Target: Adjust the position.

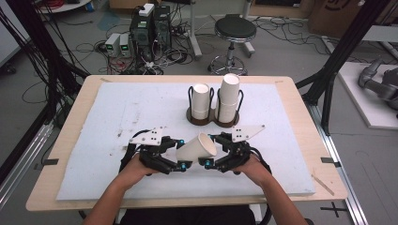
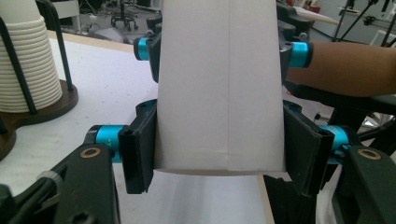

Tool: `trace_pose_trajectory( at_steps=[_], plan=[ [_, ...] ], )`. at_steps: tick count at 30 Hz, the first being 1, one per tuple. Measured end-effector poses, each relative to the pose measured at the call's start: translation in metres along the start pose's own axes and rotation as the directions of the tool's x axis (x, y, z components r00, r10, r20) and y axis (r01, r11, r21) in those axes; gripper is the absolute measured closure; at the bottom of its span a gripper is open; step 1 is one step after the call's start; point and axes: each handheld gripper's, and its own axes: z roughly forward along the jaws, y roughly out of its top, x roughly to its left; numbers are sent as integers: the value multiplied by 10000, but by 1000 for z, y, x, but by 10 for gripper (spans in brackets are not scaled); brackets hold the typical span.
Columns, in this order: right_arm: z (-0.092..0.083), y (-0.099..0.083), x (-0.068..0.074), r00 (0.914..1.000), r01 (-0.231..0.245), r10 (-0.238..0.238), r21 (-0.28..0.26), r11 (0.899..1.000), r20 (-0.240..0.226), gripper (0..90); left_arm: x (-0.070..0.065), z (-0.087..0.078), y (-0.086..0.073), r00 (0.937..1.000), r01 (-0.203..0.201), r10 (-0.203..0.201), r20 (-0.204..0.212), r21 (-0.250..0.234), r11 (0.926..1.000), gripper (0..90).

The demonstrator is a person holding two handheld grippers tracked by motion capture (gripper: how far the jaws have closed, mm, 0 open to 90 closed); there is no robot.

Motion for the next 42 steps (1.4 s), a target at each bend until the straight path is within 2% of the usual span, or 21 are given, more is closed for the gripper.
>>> trace_pose_trajectory(
  at_steps=[3, 7, 10, 11, 14, 20, 24, 29, 32, 34, 35, 37, 39, 41, 42],
  plan=[
    [-1, 0, 0, 9999, -57, 56, -96, 9999, -97, 291, 0, 1, 0, 10000, 27, -27, 50, -72, 10000, 361],
    [-2, 1, -1, 9999, -25, 23, -117, 9999, -148, 304, 0, 5, -1, 9999, 109, -108, -32, 177, 9998, 359],
    [-2, 1, -2, 9997, -60, 59, -21, 10000, -234, 334, -1, 10, -1, 9986, 244, -216, -481, 603, 9979, 318],
    [-2, 1, -2, 9999, 34, -33, 29, 10000, -95, 333, -1, 11, -1, 9981, 275, -235, -568, 703, 9971, 298],
    [-3, 1, -2, 10000, 41, -42, 206, 9998, 73, 334, -3, 11, 1, 9971, 305, -255, -710, 705, 9970, 265],
    [-3, 1, -3, 10000, 12, -14, 324, 9995, 74, 336, -2, 10, 3, 9963, 191, -112, -847, 931, 9955, 271],
    [-1, 2, -2, 10000, -41, 39, 335, 9994, 47, 338, -2, 15, 0, 9978, 2, 88, -657, 1350, 9908, 332],
    [0, 2, -2, 10000, -32, 32, 278, 9996, 26, 338, -2, 18, -3, 9986, 48, 15, -525, 1194, 9928, 347],
    [0, 2, -1, 9999, -159, 158, 109, 9998, 45, 285, -1, 16, -3, 9989, 16, 30, -469, 971, 9953, 346],
    [1, 2, 1, 9994, -317, 319, -114, 9994, 112, 219, -1, 14, -2, 9990, 35, -5, -447, 689, 9976, 346],
    [2, 2, 0, 9993, -330, 333, -192, 9993, 181, 214, -1, 14, -2, 9991, 110, -90, -413, 491, 9987, 346],
    [2, 2, 0, 9989, -420, 425, -286, 9987, 184, 214, -1, 12, -1, 9993, 168, -162, -347, 180, 9997, 346],
    [2, 2, 0, 9991, -382, 389, -441, 9983, 145, 230, -1, 13, -1, 9993, 176, -172, -345, 105, 9998, 346],
    [1, 3, 1, 9997, -254, 251, -526, 9983, -52, 316, -1, 15, -2, 9992, 216, -213, -334, 107, 9997, 348],
    [1, 3, 1, 9997, -232, 230, -521, 9984, -28, 320, -1, 16, -3, 9992, 230, -225, -318, 152, 9996, 348]
  ],
)
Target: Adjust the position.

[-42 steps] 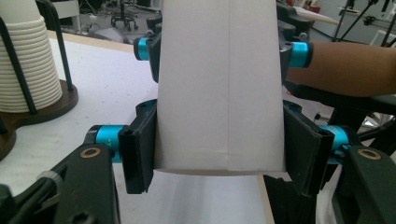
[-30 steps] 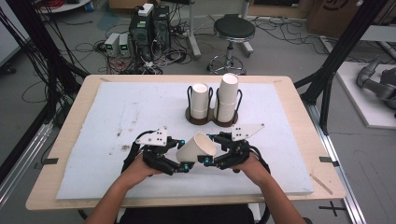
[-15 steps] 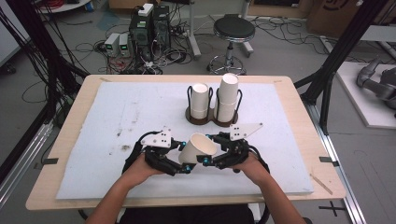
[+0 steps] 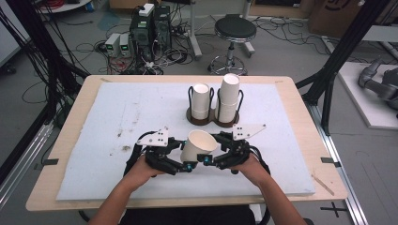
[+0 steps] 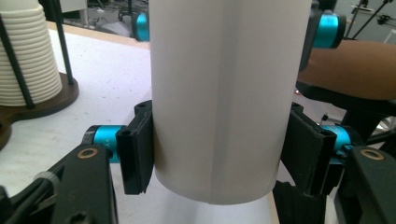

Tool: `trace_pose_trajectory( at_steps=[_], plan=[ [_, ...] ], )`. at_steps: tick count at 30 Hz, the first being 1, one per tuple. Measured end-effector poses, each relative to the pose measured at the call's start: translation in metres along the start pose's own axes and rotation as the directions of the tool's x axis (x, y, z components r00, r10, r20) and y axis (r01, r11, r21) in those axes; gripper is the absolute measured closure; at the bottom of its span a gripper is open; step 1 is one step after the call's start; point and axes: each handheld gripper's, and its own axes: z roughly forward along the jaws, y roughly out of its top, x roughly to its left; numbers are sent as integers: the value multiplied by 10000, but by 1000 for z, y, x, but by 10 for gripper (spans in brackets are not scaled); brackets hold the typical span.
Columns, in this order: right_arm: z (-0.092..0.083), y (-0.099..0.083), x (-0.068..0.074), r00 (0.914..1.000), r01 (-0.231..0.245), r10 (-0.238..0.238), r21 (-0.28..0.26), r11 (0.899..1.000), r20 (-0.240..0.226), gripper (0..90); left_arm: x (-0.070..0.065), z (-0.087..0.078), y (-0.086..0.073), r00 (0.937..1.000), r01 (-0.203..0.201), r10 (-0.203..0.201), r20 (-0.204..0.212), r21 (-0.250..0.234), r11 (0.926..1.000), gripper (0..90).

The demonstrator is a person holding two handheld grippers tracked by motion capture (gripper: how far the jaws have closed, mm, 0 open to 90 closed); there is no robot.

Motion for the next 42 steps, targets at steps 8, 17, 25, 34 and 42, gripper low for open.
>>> trace_pose_trajectory(
  at_steps=[8, 17, 25, 34, 42],
  plan=[
    [-5, 2, -2, 9974, 325, -347, 343, 9989, 634, 343, -1, 3, -4, 9965, 150, -117, -823, 390, 9991, 256],
    [-3, 2, -2, 9958, 329, -373, 534, 9980, 833, 344, 0, 6, -4, 9969, -15, 57, -789, 538, 9985, 349],
    [-1, 2, 0, 9971, 99, -106, 102, 9999, 753, 277, -1, 9, -3, 9982, -3, 20, -598, 275, 9996, 353],
    [5, 2, 2, 9955, 425, -454, 365, 9984, 836, 314, -2, 11, -5, 9965, -12, 43, -838, 362, 9993, 345],
    [-2, 3, -3, 9837, 703, -780, 525, 9961, 1621, 331, 3, -9, -14, 9763, 495, -509, -2105, -120, 9987, 221]
  ],
)
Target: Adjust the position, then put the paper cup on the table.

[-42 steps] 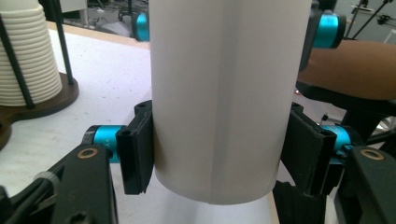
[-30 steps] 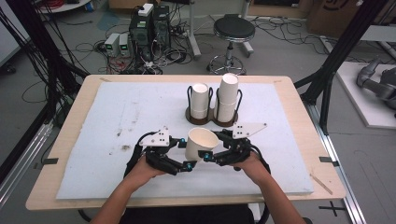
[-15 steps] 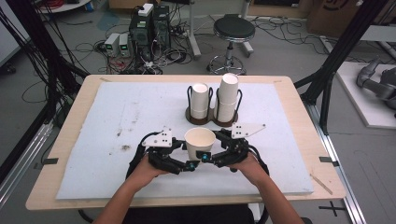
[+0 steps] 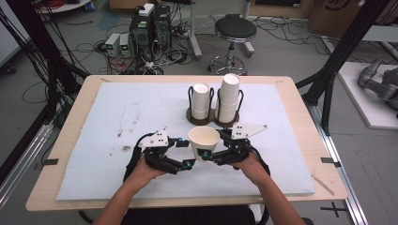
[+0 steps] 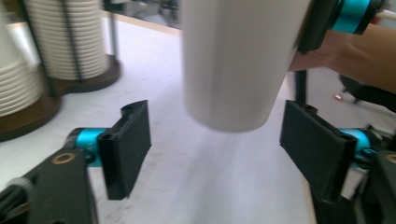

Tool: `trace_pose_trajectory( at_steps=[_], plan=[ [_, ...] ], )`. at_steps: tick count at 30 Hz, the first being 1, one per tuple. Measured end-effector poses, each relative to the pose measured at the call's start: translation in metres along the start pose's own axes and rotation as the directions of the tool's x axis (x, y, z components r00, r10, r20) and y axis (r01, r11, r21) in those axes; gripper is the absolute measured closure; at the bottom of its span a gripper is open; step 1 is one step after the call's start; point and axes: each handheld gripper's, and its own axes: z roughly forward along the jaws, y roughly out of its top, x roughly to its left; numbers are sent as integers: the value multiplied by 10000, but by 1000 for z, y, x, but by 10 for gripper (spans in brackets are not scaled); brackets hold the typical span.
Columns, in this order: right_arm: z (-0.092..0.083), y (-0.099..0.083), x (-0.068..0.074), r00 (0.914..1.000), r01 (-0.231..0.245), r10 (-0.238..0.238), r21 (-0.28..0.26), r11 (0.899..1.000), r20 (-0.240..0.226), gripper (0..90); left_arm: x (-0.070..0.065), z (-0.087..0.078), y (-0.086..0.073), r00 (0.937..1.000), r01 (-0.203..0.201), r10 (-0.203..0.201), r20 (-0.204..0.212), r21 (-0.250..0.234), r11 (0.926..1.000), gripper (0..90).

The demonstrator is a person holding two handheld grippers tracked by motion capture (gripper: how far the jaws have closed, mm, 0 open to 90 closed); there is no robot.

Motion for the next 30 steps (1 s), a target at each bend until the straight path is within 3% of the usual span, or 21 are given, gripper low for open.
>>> trace_pose_trajectory(
  at_steps=[4, 12, 25, 30],
  plan=[
    [-1, -1, -4, 9992, 54, -57, 62, 10000, 385, 331, 8, -15, -3, 9954, 36, -44, -953, -80, 10000, 213],
    [2, -2, -6, 9971, 160, -174, 200, 9997, 734, 331, 17, -47, -8, 9808, 96, -193, -1943, -508, 9987, 213],
    [-9, -2, -7, 9931, 207, -223, 146, 9997, 1152, 331, 28, -61, -14, 9713, 170, -328, -2355, -685, 9975, 214],
    [-14, -4, -8, 9903, 360, -393, 270, 9990, 1330, 331, 31, -66, -13, 9650, 152, -352, -2598, -789, 9968, 213]
  ],
)
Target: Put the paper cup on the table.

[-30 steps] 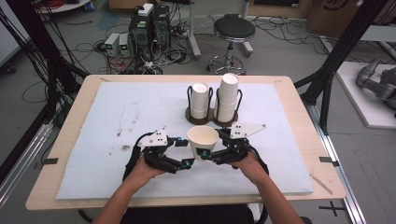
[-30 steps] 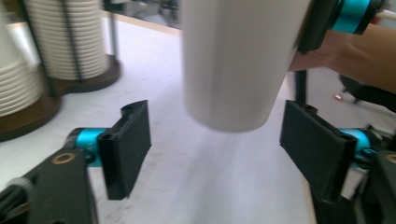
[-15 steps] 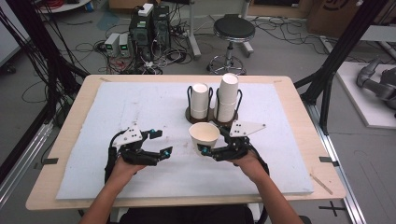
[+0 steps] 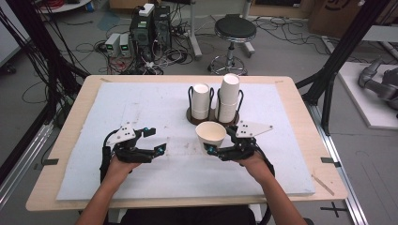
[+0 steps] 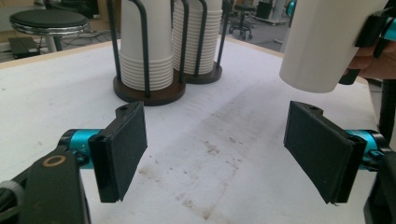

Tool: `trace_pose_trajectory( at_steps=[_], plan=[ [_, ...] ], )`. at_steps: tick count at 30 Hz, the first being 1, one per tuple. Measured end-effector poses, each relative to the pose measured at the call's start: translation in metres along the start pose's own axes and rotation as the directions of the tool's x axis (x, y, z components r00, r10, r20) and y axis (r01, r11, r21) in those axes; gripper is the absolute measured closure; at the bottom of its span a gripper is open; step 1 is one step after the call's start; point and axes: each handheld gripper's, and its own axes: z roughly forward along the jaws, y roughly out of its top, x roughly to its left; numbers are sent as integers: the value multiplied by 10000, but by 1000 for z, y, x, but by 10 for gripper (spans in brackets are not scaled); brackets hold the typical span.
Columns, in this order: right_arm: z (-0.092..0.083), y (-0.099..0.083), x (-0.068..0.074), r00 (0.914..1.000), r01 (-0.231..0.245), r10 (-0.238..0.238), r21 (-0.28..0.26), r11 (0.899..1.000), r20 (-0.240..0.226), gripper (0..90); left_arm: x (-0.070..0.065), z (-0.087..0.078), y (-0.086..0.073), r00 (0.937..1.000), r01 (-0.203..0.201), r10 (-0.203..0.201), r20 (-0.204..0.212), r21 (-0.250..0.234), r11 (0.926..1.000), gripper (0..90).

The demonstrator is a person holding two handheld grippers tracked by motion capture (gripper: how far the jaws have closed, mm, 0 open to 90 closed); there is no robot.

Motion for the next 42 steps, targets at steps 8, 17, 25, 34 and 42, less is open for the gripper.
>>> trace_pose_trajectory(
  at_steps=[8, 17, 25, 34, 42],
  plan=[
    [-11, -6, -8, 9982, 95, -100, 79, 9999, 593, 331, 4, -9, 1, 9994, -127, 127, -327, -13, 9999, 214],
    [-37, -12, -31, 9840, -198, 230, -199, 9996, 1768, 331, 11, -12, -3, 9991, -3, 5, -423, 34, 10000, 213],
    [-71, -27, -52, 9429, -329, 228, 248, 9992, 3322, 328, 12, -12, -2, 9988, -38, 35, -487, -66, 10000, 214],
    [-94, -51, -72, 8747, -1308, 1026, 268, 9911, 4736, 329, 14, -13, -1, 9985, -78, 70, -550, -132, 9999, 214],
    [-87, -65, -89, 8346, -2499, 1873, 531, 9668, 5181, 329, 16, -13, -1, 9982, -29, 21, -601, -126, 9999, 214]
  ],
)
